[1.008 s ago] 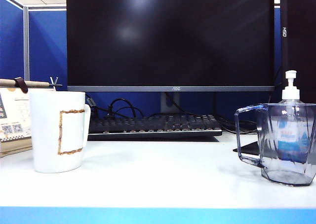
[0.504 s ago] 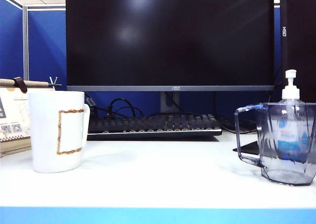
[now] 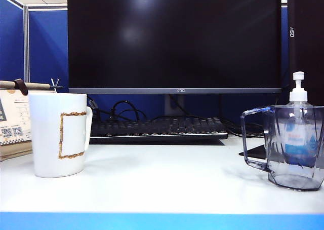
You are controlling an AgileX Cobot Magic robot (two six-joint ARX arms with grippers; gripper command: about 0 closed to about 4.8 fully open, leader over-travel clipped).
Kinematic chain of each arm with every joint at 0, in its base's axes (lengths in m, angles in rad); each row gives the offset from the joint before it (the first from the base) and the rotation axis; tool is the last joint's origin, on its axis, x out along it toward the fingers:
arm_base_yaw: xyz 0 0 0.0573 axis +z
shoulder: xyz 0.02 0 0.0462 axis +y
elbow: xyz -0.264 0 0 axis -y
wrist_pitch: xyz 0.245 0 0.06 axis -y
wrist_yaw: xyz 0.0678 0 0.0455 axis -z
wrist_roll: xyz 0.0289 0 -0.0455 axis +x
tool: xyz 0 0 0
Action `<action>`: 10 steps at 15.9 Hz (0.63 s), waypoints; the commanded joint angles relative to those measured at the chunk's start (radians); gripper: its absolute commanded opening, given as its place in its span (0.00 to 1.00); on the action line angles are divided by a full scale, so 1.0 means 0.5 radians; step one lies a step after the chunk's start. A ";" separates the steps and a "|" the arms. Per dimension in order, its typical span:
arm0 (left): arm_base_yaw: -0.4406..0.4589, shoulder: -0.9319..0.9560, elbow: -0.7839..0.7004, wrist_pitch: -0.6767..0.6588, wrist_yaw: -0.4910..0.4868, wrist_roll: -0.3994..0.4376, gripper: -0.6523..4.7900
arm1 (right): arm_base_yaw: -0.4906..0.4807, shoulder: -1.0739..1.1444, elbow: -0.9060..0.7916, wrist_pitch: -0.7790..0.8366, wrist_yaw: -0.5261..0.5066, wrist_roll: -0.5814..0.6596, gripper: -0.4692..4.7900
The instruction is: Swap the positions of the transparent plastic cup and the white ceramic cup.
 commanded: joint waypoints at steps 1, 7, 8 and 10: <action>0.002 0.004 -0.050 0.256 0.009 -0.197 0.11 | 0.003 -0.003 0.008 -0.539 -0.056 0.917 0.47; 0.081 0.021 -0.843 1.763 -0.133 0.621 0.11 | 0.004 -0.003 -0.121 -0.724 0.372 1.508 0.47; 0.114 0.021 -0.922 1.764 -0.134 0.507 0.11 | 0.004 -0.003 -0.121 -0.642 0.374 1.659 0.47; 0.149 0.017 -0.961 1.624 -0.136 0.227 0.11 | 0.004 -0.003 -0.134 -0.343 0.486 1.714 0.47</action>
